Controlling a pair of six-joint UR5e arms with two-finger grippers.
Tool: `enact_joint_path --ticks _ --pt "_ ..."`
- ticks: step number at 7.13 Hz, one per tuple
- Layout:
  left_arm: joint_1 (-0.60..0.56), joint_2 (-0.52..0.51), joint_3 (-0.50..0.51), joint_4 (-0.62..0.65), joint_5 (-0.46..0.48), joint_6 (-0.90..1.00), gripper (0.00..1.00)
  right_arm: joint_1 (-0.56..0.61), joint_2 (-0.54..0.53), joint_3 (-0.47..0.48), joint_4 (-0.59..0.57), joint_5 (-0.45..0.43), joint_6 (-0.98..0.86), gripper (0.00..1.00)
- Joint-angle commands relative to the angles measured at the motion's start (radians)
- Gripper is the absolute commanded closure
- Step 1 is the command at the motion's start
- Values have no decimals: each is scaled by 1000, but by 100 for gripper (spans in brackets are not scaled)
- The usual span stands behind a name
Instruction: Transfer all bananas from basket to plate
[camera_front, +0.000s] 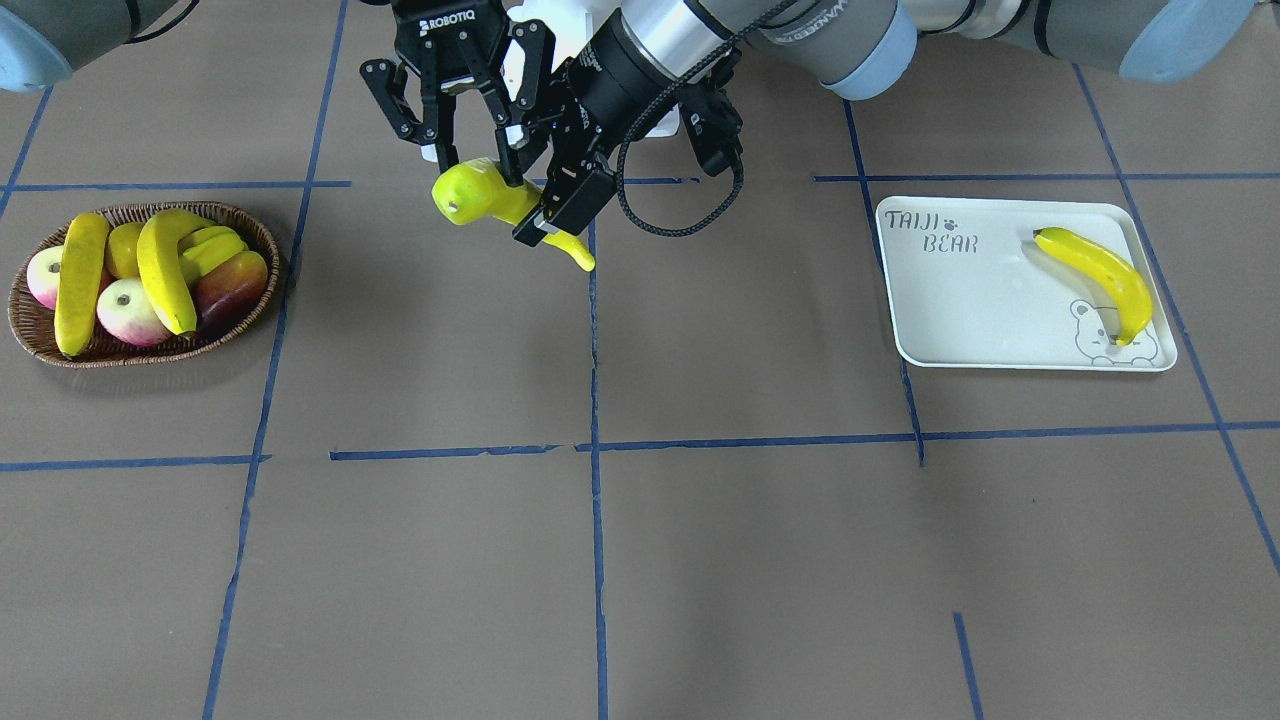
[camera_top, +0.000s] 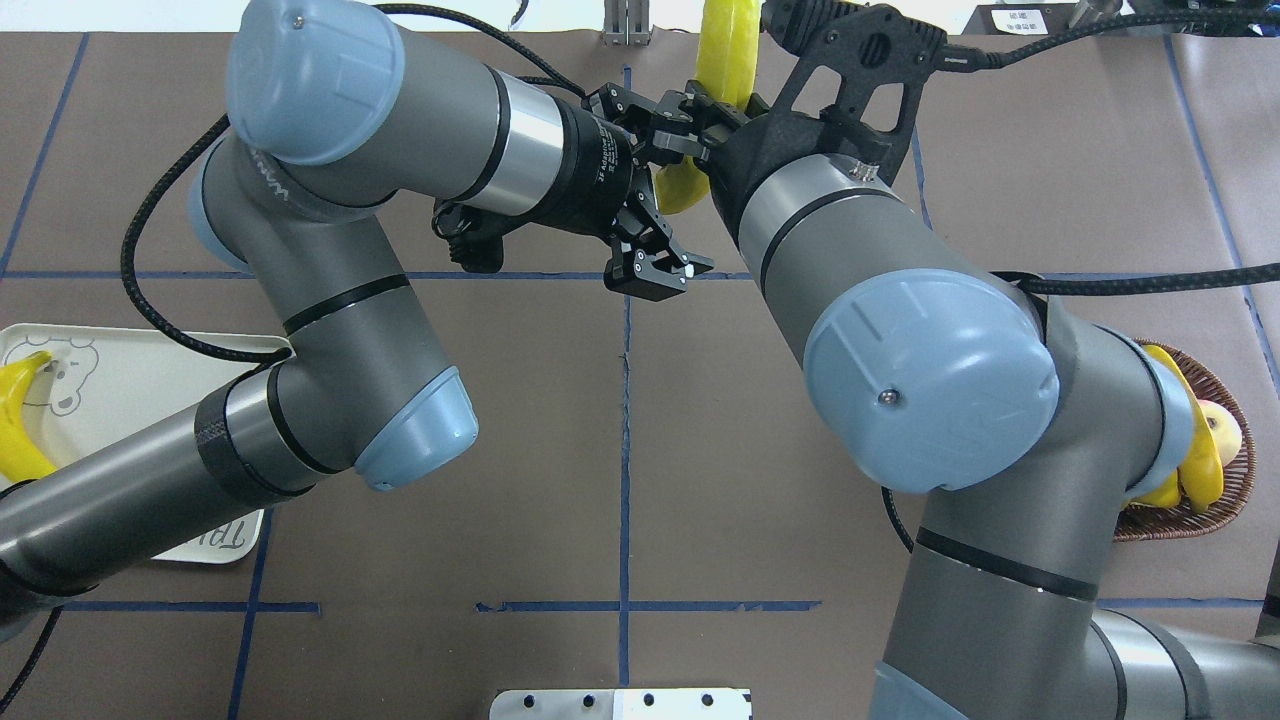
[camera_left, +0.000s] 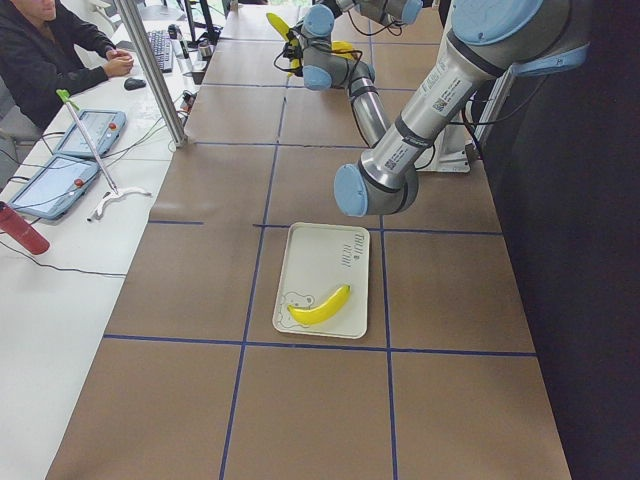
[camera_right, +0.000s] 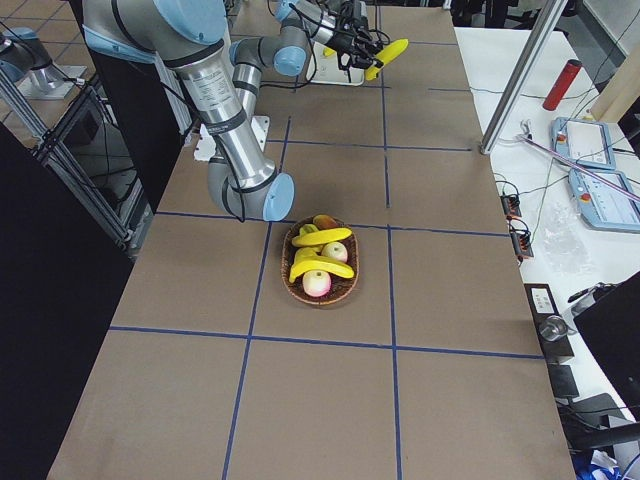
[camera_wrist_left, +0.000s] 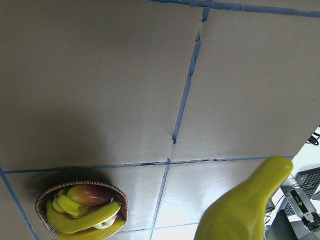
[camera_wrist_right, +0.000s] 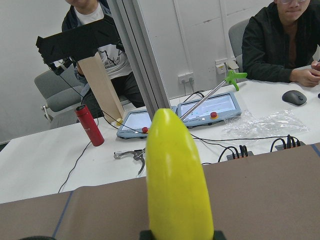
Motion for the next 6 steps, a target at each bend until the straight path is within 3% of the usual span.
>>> enact_joint_path --ticks 1,2,3,6 --pt "-4 5 1 0 -1 -7 100 0 -1 4 0 0 0 96" --pt "-5 6 1 0 -1 -7 100 0 -1 7 1 0 12 31" --pt "-7 6 1 -9 -3 -9 100 0 -11 9 3 0 21 0" --pt "-10 9 1 -22 -3 -15 100 0 -14 17 1 11 5 0"
